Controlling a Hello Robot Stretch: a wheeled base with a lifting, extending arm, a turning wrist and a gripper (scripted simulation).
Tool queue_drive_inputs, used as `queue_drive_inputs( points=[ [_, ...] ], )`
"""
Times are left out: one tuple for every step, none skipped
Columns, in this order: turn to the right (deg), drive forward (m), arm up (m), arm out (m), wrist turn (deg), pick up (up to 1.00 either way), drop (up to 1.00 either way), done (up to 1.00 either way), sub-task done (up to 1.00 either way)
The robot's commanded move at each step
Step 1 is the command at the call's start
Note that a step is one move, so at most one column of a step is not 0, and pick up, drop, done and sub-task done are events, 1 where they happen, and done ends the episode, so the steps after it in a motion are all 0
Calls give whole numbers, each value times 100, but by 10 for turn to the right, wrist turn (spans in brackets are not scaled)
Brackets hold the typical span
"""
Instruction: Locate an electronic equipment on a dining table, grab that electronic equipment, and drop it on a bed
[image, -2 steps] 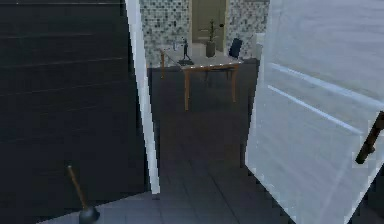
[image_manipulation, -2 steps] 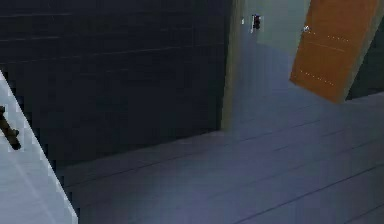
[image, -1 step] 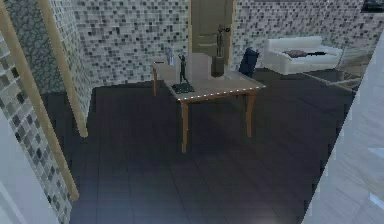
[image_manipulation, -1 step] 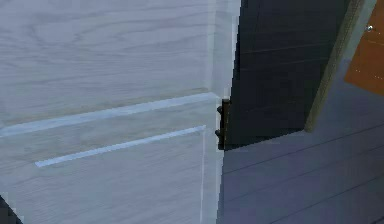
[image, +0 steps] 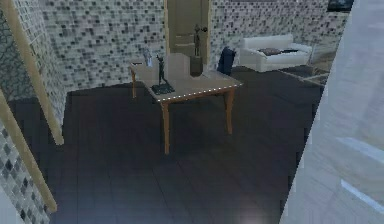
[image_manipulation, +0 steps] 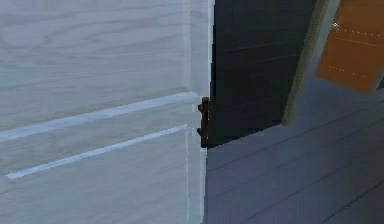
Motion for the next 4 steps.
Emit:
queue_drive_inputs(
  points=[
    [0, 40, 0, 0, 0, 0, 0, 0, 0],
    [-150, 0, 0, 0, 0, 0, 0, 0, 0],
    [-30, 0, 0, 0, 0, 0, 0, 0, 0],
    [0, 15, 0, 0, 0, 0, 0, 0, 0]
  ],
)
